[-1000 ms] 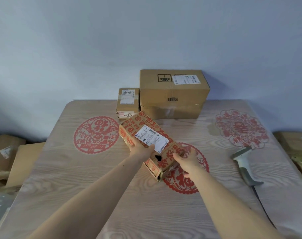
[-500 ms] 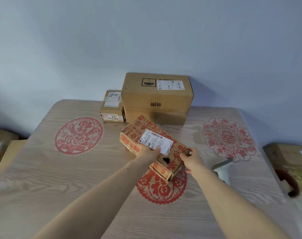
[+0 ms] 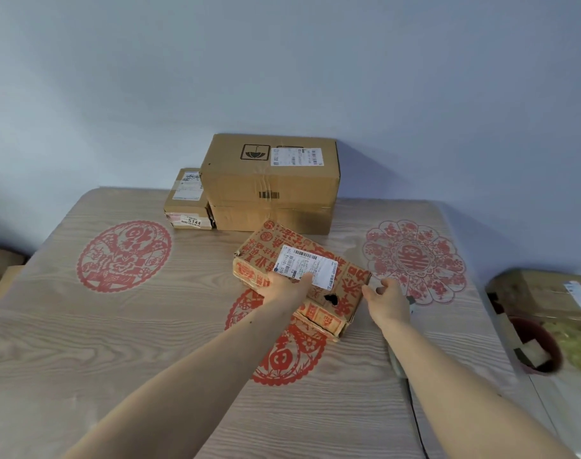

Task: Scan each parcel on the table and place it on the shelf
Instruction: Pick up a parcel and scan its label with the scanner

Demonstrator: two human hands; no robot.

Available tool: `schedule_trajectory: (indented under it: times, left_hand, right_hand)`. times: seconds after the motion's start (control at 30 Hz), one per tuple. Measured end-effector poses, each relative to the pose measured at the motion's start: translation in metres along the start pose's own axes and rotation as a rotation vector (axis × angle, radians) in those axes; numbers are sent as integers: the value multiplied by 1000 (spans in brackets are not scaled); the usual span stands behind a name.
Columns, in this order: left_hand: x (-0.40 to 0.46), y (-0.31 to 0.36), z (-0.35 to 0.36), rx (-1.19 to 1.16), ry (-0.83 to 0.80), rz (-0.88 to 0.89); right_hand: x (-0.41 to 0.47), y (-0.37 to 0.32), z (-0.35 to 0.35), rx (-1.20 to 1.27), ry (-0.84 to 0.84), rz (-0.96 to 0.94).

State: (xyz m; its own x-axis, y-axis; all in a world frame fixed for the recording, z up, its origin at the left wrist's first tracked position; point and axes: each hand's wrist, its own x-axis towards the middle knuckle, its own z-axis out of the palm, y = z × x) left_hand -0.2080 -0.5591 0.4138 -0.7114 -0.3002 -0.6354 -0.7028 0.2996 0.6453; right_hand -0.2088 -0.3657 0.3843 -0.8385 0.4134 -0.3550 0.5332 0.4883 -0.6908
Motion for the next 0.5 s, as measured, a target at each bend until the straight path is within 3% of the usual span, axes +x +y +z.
schedule_trajectory:
  times: [0.1,0.23,0.5]
  left_hand:
    - [-1,4,-3,166,93,15]
    - [5,-1,-4,370,121,112]
    - [21,-10,-5,540,164,218]
  right_hand:
    - [-5,19,-10,-71,134,-57]
    - [-10,47,-19,-126,253,41]
    - [-3,97,-8,-138,65,178]
